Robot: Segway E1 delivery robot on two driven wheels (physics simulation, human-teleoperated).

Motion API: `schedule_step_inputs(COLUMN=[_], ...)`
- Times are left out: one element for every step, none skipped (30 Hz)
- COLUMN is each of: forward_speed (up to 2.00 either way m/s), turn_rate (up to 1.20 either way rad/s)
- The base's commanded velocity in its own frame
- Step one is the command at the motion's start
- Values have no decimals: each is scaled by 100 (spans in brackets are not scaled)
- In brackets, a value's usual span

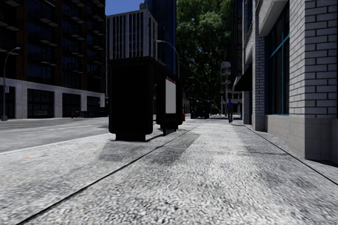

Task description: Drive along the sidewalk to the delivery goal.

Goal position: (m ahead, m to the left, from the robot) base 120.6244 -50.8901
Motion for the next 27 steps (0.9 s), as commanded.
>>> schedule_step_inputs(forward_speed=[200,200,200,200,200,200,200,200,200,200,200,200,200,200,200,200,200,200,200,200,200,200,200,200,200,200,200], turn_rate=[-62,-62,-62,-62,-62,-62,-62,-62,-62,-62,-62,-56,0,0,0,0,0,0,0,0,0,0,0,0,0,0,0])
